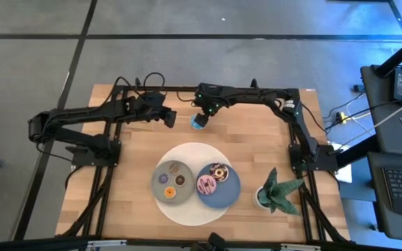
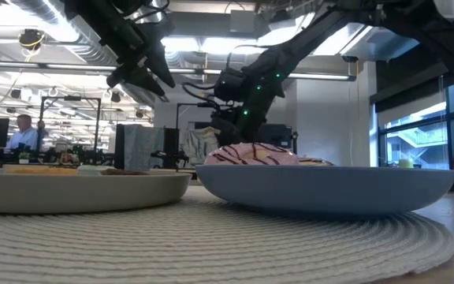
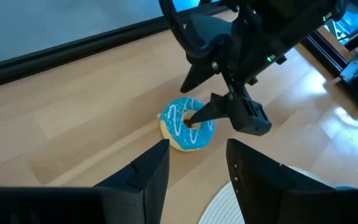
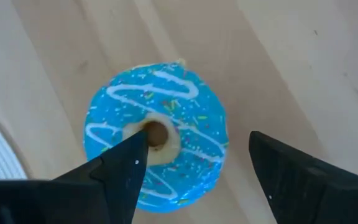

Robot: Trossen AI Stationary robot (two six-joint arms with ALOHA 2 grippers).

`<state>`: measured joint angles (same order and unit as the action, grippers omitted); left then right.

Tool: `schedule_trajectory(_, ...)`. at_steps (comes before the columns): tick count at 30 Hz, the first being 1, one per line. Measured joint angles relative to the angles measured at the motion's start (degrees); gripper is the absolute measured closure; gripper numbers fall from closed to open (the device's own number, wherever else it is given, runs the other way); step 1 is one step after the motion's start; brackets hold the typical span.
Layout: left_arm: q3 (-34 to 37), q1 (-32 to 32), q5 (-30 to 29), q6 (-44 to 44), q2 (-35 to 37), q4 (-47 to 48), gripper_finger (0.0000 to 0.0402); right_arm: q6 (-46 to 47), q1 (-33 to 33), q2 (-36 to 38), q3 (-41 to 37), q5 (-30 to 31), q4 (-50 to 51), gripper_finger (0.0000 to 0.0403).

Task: Pick & Place donuts
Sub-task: Put the big blue donut on the blue plate

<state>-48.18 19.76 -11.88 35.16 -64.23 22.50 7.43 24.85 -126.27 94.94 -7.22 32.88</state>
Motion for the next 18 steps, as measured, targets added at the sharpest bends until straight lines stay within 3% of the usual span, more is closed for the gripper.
schedule_trajectory(6, 0.0, 0.0, 0.0, -0.2, 0.0, 0.0, 0.0248, 1.2, 0.0, -1.1, 0.0, 1.6, 0.2, 0.0158)
schedule_trajectory(18, 0.0, 0.0, 0.0, -0.5, 0.0, 0.0, 0.0251, -1.6, 0.0, -1.0, 0.1, 2.4, 2.3, 0.0304)
